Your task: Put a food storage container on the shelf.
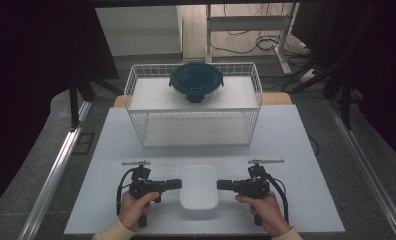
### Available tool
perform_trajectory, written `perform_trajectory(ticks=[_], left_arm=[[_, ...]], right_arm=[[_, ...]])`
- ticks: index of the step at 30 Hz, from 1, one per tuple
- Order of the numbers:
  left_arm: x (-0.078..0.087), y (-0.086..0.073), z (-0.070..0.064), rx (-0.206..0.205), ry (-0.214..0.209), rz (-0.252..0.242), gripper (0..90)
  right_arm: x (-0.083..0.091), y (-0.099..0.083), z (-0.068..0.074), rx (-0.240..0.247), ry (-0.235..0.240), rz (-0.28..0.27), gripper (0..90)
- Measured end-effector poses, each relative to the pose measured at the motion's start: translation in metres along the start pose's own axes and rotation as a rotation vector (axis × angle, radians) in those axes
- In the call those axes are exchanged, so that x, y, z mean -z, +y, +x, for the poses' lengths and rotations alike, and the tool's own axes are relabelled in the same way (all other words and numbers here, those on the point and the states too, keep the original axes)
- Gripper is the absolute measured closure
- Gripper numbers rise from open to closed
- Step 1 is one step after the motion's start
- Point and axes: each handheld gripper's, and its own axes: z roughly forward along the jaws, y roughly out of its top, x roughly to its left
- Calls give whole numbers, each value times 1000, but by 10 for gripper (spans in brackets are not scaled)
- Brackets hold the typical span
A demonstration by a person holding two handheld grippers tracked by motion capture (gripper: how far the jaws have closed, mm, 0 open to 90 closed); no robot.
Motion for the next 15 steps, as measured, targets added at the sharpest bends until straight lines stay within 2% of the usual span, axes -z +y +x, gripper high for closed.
perform_trajectory(ticks=[15], left_arm=[[11,6,-18,-88,19,-15,793]], right_arm=[[8,6,20,121,-6,-35,806]])
